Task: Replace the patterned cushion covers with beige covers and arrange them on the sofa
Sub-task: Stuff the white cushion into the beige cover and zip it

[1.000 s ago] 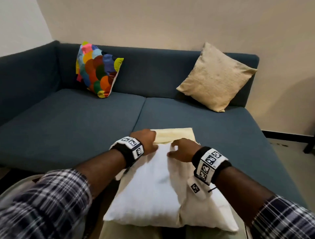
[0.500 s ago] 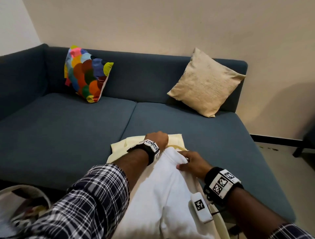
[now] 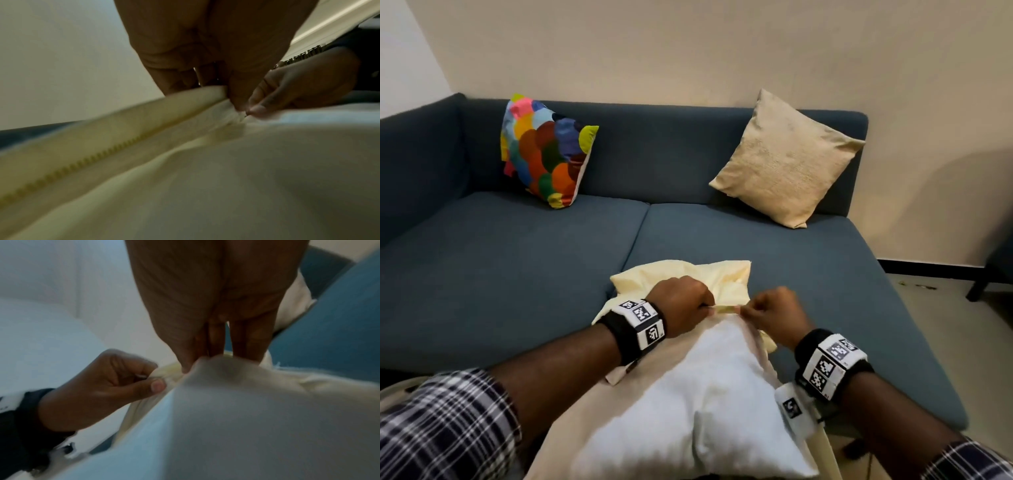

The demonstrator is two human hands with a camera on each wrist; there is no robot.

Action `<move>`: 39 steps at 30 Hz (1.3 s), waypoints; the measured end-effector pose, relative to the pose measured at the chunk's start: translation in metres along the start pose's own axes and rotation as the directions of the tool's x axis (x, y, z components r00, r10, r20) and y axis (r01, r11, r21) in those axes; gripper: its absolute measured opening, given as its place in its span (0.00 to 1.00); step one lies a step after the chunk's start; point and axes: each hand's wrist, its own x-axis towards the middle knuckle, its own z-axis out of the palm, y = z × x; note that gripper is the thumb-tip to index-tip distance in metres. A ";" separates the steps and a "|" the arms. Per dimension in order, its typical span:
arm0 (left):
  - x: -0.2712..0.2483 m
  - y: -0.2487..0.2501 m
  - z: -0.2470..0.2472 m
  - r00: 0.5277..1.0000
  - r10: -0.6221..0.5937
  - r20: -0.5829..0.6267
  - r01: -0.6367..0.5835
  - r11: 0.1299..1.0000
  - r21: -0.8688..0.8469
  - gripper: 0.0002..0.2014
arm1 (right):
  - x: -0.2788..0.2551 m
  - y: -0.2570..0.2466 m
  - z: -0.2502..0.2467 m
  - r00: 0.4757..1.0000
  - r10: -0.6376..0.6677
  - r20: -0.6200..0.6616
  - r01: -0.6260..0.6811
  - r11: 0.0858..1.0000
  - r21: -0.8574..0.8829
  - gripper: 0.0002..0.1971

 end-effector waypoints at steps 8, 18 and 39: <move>0.015 0.022 -0.004 0.993 0.087 0.083 -0.097 0.987 0.124 0.06 | 0.024 0.016 0.012 0.969 0.180 0.168 -0.208 0.963 0.170 0.15; -0.003 -0.071 -0.013 0.924 -0.341 0.176 0.273 0.907 0.321 0.15 | 0.007 0.032 -0.006 0.932 0.191 0.308 -0.278 0.921 0.273 0.09; -0.113 -0.141 0.070 0.844 -0.496 0.202 0.528 0.708 -0.469 0.06 | -0.005 0.036 0.000 0.829 0.421 0.369 -0.521 0.822 0.231 0.05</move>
